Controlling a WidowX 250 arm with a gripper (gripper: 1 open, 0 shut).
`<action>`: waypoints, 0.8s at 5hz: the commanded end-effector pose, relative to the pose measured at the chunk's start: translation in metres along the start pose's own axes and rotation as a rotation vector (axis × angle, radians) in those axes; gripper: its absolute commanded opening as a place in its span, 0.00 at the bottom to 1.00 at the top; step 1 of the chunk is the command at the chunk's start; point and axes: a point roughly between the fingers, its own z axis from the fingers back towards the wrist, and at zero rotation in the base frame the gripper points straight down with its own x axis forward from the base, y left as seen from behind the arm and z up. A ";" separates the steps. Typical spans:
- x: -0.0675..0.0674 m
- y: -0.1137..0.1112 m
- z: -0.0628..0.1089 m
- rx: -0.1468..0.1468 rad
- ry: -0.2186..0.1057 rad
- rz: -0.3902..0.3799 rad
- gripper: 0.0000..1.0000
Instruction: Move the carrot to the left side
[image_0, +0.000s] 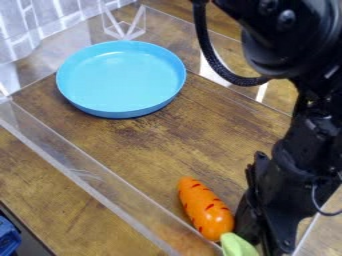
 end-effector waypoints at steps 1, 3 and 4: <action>-0.003 0.014 0.020 0.050 -0.061 -0.007 0.00; -0.008 0.036 0.016 0.088 -0.043 -0.038 0.00; -0.001 0.047 0.015 0.104 -0.040 -0.050 0.00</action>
